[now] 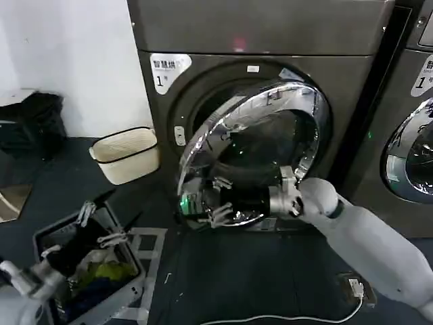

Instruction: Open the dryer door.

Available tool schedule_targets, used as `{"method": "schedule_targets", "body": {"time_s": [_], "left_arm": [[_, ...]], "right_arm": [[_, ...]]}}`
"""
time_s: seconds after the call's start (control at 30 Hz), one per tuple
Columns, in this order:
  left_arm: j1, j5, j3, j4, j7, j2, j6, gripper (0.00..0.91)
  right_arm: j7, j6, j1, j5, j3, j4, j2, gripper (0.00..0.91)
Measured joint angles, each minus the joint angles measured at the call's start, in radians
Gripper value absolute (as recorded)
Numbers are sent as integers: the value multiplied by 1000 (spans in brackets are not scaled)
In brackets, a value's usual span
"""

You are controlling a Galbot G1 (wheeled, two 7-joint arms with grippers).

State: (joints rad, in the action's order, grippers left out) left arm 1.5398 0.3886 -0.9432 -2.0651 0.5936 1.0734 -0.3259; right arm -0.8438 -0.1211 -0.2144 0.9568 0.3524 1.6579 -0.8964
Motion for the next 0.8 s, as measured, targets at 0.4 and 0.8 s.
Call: {"method": "schedule_targets", "body": {"time_s": [0.4, 0.8], "left_arm": [[-184, 15, 129, 119, 12, -141, 12, 907], [-427, -33, 332, 244, 31, -178, 32, 907]], "right_arm": [[-16, 6, -157, -3, -142, 160, 118, 907], [65, 56, -367, -7, -408, 251, 213, 907]]}}
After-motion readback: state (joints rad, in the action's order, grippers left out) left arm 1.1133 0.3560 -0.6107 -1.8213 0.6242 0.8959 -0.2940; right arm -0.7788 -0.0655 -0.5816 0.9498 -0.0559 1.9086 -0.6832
